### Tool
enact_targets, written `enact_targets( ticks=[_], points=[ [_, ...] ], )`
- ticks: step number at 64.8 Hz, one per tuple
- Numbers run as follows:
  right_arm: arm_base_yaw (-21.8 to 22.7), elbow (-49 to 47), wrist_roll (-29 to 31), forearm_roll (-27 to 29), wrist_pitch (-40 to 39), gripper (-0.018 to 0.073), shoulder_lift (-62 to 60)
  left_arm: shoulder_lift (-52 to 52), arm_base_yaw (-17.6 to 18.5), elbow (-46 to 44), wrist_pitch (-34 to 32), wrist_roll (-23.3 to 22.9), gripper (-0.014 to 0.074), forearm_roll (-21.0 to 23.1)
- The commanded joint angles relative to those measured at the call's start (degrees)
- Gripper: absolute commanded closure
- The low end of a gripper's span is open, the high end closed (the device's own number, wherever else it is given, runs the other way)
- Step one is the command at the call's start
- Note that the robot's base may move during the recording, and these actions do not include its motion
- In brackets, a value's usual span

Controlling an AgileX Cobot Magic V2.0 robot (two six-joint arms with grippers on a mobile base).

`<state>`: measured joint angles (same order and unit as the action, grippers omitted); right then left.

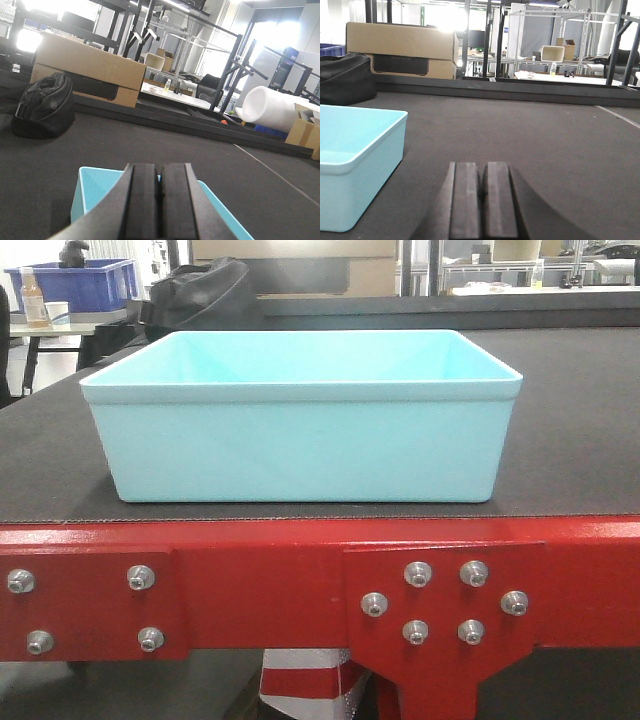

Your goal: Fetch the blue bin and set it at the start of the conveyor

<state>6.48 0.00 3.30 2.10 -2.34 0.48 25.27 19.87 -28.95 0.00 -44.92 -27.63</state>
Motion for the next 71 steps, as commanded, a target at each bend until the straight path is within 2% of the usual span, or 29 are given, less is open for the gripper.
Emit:
enact_targets(
  ticks=[1,50,54,57,60,65,66,71],
  points=[
    [0.15,0.00,-0.32,-0.26,-0.69,0.0726,-0.48,-0.34,-0.20,0.02,-1.14,-0.01,0.0707,-0.17],
    [0.15,0.00,-0.32,-0.26,-1.11,0.0726,-0.48,-0.64,-0.20,0.12,-1.48,-0.01,0.0707,-0.17],
    [0.15,0.00,-0.32,-0.26,-1.11,0.0726,-0.48,-1.12,-0.20,0.24,-1.48,-0.01,0.0707,0.84],
    [0.15,0.00,-0.32,-0.26,-1.11,0.0726,-0.48,-1.62,-0.37,0.83,-0.92,0.30,0.0707,3.33],
    [0.15,0.00,-0.32,-0.26,-1.11,0.0726,-0.48,-2.70,-1.30,1.82,0.32,5.23,0.0707,7.31],
    [0.15,0.00,-0.32,-0.26,-1.11,0.0726,-0.48,-5.30,-3.50,3.82,2.62,19.40,0.0707,15.89],
    [0.15,0.00,-0.32,-0.26,-1.11,0.0726,-0.48,-6.16,-4.38,4.57,3.13,23.46,0.0707,18.86],
    [0.15,0.00,-0.32,-0.26,-1.11,0.0726,-0.48,-9.72,-8.27,8.01,3.60,39.37,0.0707,28.33]
  ],
)
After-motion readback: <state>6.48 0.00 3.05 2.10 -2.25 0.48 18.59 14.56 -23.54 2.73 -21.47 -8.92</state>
